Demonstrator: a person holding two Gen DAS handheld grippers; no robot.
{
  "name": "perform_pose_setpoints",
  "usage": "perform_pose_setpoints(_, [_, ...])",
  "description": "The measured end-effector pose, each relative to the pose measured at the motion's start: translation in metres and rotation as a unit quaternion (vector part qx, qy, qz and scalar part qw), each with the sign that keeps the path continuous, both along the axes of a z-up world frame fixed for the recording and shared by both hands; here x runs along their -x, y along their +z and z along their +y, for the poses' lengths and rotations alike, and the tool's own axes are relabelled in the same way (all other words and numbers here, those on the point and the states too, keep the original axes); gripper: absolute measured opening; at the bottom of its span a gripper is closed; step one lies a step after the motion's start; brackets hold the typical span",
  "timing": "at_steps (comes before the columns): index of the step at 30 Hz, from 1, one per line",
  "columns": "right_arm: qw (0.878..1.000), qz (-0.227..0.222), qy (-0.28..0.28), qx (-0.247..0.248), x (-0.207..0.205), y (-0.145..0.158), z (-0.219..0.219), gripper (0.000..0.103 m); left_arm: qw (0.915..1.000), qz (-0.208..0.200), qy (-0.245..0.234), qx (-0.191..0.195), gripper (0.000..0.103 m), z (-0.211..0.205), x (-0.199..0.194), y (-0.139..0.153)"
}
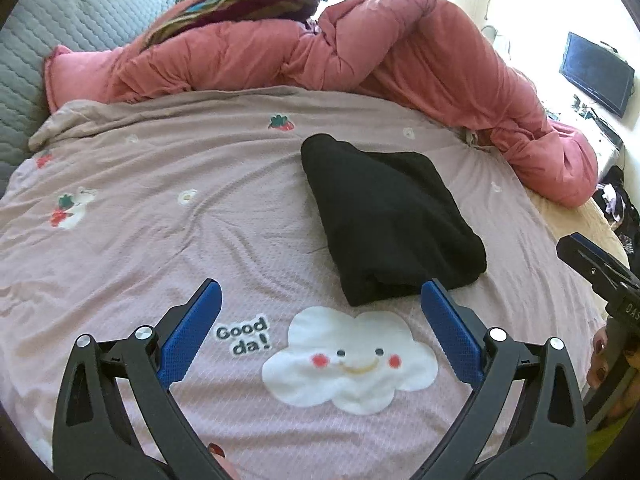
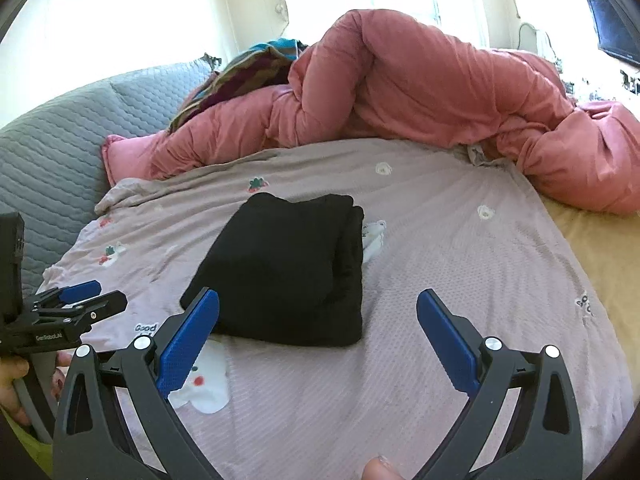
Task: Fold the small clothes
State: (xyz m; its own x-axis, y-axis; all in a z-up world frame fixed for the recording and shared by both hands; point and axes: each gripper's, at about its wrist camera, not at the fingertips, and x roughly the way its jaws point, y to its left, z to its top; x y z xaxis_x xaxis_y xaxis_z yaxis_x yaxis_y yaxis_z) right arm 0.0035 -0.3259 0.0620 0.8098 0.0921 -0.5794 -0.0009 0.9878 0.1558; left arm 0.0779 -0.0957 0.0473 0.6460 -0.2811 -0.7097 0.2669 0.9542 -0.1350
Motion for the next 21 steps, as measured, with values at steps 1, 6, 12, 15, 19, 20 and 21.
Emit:
perform_pose_setpoints(1, [1.000, -0.001, 0.000, 0.004, 0.003, 0.001, 0.002, 0.098, 1.0000, -0.002, 0.000, 0.003, 0.093, 0.001, 0.005, 0.001])
perform_pose_setpoints(6, [1.000, -0.007, -0.002, 0.017, 0.017, 0.001, 0.012, 0.098, 0.9998, -0.018, 0.004, 0.002, 0.093, 0.003, 0.024, 0.003])
perform_pose_setpoints(12, [1.000, -0.009, -0.010, 0.026, 0.032, -0.005, 0.020, 0.099, 0.9996, -0.027, 0.007, 0.005, 0.093, 0.005, 0.044, 0.000])
perform_pose_setpoints(15, [0.999, -0.005, -0.013, 0.030, 0.037, -0.011, 0.023, 0.098, 0.9996, -0.025, 0.010, 0.003, 0.093, 0.007, 0.051, -0.005])
perform_pose_setpoints(19, [0.999, 0.008, -0.016, 0.037, 0.044, -0.024, 0.028, 0.099, 0.9998, -0.013, 0.012, -0.003, 0.093, 0.011, 0.058, -0.017])
perform_pose_setpoints(20, [0.999, 0.012, -0.018, 0.036, 0.045, -0.027, 0.028, 0.099, 0.9998, -0.010, 0.016, -0.002, 0.093, 0.013, 0.059, -0.020])
perform_pose_setpoints(21, [0.999, 0.018, -0.019, 0.034, 0.048, -0.032, 0.030, 0.099, 0.9998, -0.006, 0.018, 0.000, 0.094, 0.015, 0.060, -0.024])
